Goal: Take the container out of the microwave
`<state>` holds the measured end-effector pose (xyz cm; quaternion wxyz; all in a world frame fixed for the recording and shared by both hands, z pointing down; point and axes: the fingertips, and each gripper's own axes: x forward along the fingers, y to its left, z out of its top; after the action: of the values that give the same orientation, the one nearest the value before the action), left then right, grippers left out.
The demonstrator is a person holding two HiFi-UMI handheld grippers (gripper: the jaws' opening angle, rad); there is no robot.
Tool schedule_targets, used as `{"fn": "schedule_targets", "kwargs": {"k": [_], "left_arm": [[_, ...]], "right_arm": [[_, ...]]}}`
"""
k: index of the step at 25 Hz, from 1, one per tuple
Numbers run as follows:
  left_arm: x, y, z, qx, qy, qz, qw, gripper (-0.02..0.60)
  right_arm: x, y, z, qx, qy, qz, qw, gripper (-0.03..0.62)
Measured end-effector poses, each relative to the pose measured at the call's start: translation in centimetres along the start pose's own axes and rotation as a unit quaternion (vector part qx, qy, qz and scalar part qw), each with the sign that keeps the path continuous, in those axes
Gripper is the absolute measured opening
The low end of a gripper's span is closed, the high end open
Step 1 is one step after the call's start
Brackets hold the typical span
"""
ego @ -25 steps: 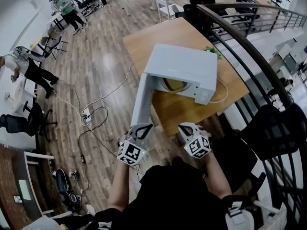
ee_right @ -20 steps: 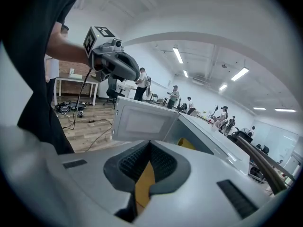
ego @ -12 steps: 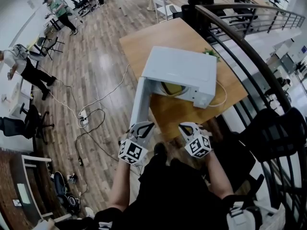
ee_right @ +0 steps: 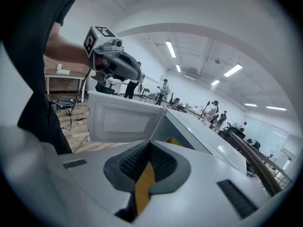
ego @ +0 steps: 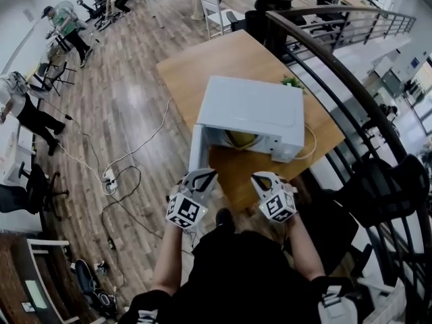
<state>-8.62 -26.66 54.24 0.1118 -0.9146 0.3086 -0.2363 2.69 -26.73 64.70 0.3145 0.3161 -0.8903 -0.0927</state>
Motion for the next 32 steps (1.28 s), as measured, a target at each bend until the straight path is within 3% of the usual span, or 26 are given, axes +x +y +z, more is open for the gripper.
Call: {"fn": "schedule_targets", "kwargs": {"k": [16,32], "left_arm": [[2.9,6.1,-3.7,-0.01,-0.021,-0.04,0.9989,0.003],[4.0,9.3,-6.3,-0.023,-0.027,-0.071,0.9969,0.003]], "right_arm": [[6.5,-3.4,-0.2,0.008,0.064,-0.02,0.998,0.0],[13.8,-4.8,-2.7,0.029,0.1,-0.019,0.994,0.0]]}}
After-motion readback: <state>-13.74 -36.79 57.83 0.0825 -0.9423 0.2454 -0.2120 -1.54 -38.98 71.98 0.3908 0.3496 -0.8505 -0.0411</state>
